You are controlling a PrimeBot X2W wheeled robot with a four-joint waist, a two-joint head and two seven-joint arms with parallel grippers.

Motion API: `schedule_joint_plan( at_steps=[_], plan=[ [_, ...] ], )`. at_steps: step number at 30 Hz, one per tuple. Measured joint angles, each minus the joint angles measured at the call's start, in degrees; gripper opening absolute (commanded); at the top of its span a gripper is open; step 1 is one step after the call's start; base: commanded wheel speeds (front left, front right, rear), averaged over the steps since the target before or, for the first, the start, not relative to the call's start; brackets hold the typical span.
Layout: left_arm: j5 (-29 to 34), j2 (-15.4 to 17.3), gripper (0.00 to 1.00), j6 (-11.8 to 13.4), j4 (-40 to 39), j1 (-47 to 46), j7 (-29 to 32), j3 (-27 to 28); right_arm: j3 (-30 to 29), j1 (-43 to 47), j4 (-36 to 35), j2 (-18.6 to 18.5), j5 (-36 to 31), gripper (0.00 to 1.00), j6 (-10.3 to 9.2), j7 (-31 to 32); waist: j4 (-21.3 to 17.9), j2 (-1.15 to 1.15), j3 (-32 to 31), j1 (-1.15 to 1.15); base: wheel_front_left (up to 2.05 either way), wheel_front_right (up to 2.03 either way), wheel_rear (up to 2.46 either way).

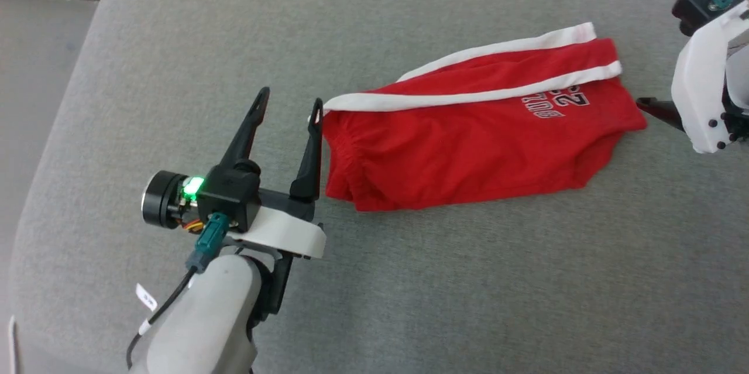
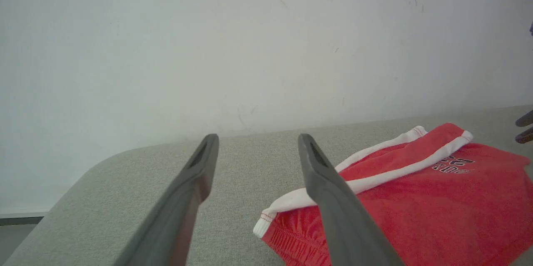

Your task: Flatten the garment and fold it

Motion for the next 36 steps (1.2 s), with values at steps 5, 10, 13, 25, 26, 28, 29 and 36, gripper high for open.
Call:
schedule_joint_plan(
  at_steps=[5,10,13,25,26,28,29,36],
  plan=[
    [1.8,-2.3,1.0,-2.0,0.0,0.0,0.0,1.6,-0.2,1.0,4.6,2.2,1.2,1.0,-0.01,0.3,2.5,0.0,1.9,0.0,0.0,0.0,0.0],
    [3.2,-3.8,1.0,-3.5,0.5,0.0,0.0,3.8,1.8,2.2,6.0,3.0,0.7,1.0,-0.09,0.2,4.4,0.0,3.6,-0.01,0.0,0.0,0.0],
    [3.9,-3.7,1.0,-4.6,1.1,0.1,0.0,5.3,1.8,2.2,5.5,2.8,1.4,0.0,-0.1,-1.7,4.6,0.0,3.8,0.0,0.0,0.0,0.0],
    [3.9,3.9,1.0,-17.1,2.7,-6.2,7.8,5.1,3.7,3.4,0.4,1.6,1.6,0.0,-0.08,-14.6,1.1,0.0,-0.8,0.01,0.0,0.0,0.0],
    [2.9,4.2,1.0,-18.3,2.7,-7.0,9.3,4.4,3.9,3.5,-0.1,1.5,1.7,0.0,-0.07,-15.0,0.6,0.0,-1.1,0.01,0.0,0.0,0.0],
    [1.3,5.1,1.0,-19.7,2.8,-8.5,13.2,2.4,4.4,3.8,-0.9,1.5,1.9,0.0,-0.07,-15.7,-0.5,0.0,-1.8,0.01,0.0,0.0,0.0],
    [0.8,6.0,1.0,-20.2,2.8,-9.1,16.0,0.9,4.5,4.0,-1.3,1.5,2.2,0.0,-0.07,-16.0,-1.1,0.0,-2.1,0.0,0.0,0.0,0.0],
    [-9.3,11.2,1.0,-20.7,2.2,-12.2,33.0,-12.6,6.0,5.0,-2.1,2.6,2.6,0.0,-0.07,-18.2,-4.4,0.0,-3.2,0.0,0.0,0.0,0.0]
  ],
)
